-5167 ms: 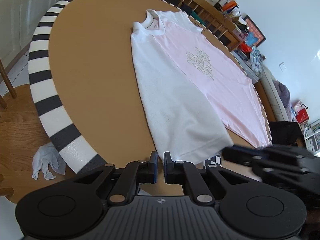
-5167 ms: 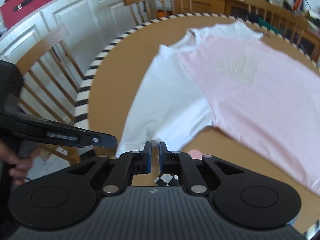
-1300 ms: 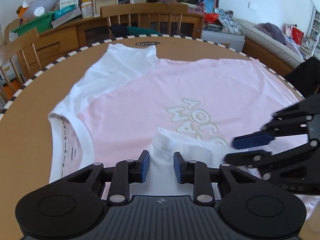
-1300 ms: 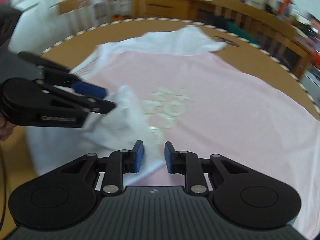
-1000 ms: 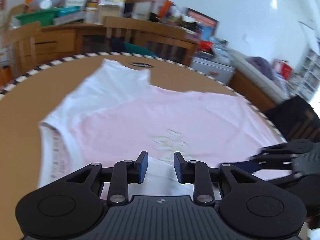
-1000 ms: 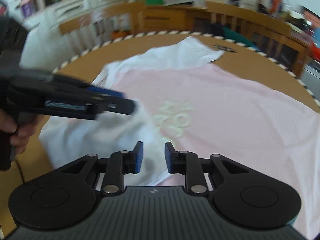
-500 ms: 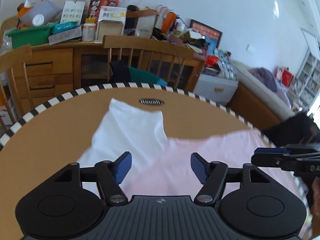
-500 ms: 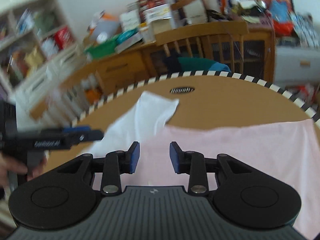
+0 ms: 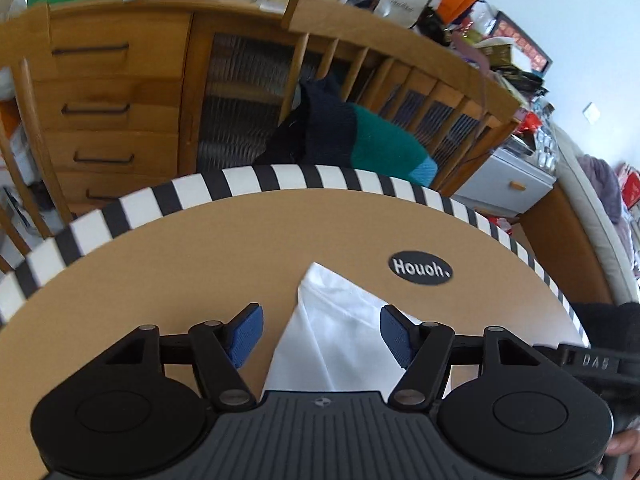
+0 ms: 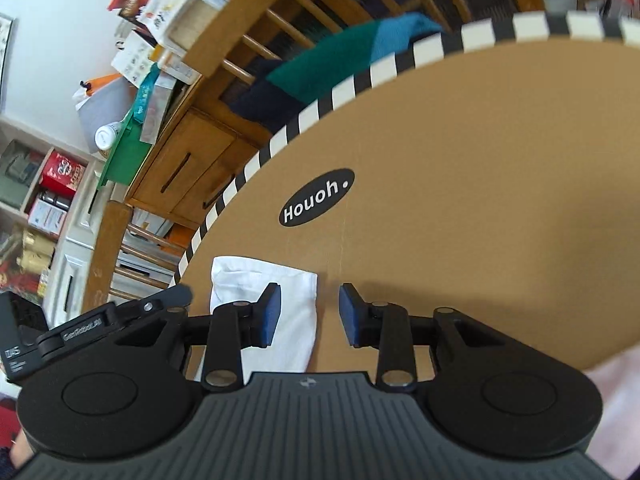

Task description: Fold clothes

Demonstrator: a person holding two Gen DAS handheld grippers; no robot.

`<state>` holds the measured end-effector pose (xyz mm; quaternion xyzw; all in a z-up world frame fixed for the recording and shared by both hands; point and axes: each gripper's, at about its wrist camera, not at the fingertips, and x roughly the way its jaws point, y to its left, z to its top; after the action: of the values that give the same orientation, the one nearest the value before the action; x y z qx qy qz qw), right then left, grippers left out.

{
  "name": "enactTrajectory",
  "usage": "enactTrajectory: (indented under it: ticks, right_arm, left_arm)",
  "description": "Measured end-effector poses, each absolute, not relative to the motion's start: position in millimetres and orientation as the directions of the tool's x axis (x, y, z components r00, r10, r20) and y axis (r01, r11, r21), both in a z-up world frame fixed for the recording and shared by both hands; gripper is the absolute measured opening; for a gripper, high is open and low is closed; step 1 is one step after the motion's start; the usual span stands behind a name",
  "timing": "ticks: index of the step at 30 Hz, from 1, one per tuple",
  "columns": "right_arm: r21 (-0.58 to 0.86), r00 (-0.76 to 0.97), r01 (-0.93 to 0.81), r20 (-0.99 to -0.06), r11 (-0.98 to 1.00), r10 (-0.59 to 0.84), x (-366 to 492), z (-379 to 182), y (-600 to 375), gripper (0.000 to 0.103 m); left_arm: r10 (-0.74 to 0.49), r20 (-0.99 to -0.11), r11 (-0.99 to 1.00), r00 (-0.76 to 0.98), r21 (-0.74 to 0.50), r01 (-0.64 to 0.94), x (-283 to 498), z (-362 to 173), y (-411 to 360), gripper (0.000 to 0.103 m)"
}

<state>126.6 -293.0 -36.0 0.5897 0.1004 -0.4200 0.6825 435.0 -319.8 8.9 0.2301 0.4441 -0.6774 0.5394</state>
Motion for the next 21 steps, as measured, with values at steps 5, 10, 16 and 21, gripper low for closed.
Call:
enactTrajectory:
  ticks: [5,10,16,21]
  right_arm:
    - [0.762,0.661,0.644,-0.601,-0.072,-0.449,132.7,-46.3,-304.3,0.029]
    - [0.730,0.653,0.683,-0.614,-0.006,-0.443,142.9,-42.3,-310.0,0.022]
    - [0.666,0.605,0.746,-0.661,0.025,-0.444,153.3,-36.4,-311.2,0.003]
    - [0.681,0.610,0.731,-0.622,0.045,-0.491,151.4,-15.2,-301.1,0.003]
  left_arm:
    - [-0.511,-0.782,-0.015,-0.358,-0.409,0.913,438.8,-8.4,-337.7,0.053]
    - [-0.516,-0.780,-0.071,-0.354,-0.373,0.925,433.4,-16.0,-341.8,0.048]
    - [-0.508,-0.799,-0.029,-0.321,-0.356,0.934,420.0,-20.0,-342.8,0.004]
    - [-0.561,-0.758,-0.011,-0.332,-0.394,0.919,426.6,4.9,-322.7,0.003]
